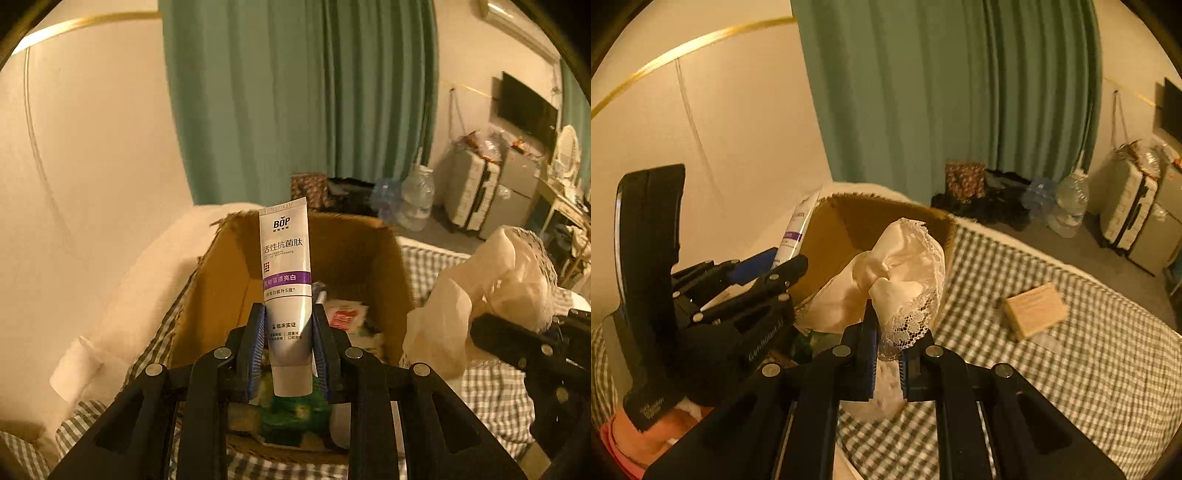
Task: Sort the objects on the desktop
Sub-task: 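Carry the BOP tube and lace cloth into the cardboard box and release both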
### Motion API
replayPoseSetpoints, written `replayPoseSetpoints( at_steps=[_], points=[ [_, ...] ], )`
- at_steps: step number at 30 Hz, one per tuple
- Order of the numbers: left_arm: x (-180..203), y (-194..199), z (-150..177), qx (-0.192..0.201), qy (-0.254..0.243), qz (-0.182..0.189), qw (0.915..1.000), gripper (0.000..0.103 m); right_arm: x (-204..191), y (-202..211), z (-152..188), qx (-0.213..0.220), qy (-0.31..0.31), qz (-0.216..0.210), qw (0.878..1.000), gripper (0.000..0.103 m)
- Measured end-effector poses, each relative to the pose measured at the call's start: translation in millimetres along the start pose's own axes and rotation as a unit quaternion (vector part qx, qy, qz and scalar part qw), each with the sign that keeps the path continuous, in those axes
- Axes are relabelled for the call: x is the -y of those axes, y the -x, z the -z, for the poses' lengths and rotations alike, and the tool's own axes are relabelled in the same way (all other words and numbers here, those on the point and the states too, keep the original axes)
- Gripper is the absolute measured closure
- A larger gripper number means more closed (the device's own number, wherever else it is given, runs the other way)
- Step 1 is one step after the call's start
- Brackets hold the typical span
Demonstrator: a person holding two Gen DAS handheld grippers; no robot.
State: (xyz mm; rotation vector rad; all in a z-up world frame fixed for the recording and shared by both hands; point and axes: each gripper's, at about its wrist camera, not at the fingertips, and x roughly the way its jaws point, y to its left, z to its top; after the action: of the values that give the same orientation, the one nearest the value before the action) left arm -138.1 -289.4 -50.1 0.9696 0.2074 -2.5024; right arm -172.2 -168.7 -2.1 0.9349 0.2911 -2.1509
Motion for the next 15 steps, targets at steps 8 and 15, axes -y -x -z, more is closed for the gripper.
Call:
replayPoseSetpoints(
  at_steps=[8, 15],
  points=[
    [-5, -43, 10, -0.032, 0.007, -0.004, 0.9994, 0.074, -7, -52, -7, -0.026, -0.005, -0.004, 1.000, 0.094],
    [-20, -43, 14, -0.021, 0.026, -0.049, 0.9982, 0.023, -8, -62, -19, -0.017, -0.008, 0.000, 1.000, 0.052]
  ],
)
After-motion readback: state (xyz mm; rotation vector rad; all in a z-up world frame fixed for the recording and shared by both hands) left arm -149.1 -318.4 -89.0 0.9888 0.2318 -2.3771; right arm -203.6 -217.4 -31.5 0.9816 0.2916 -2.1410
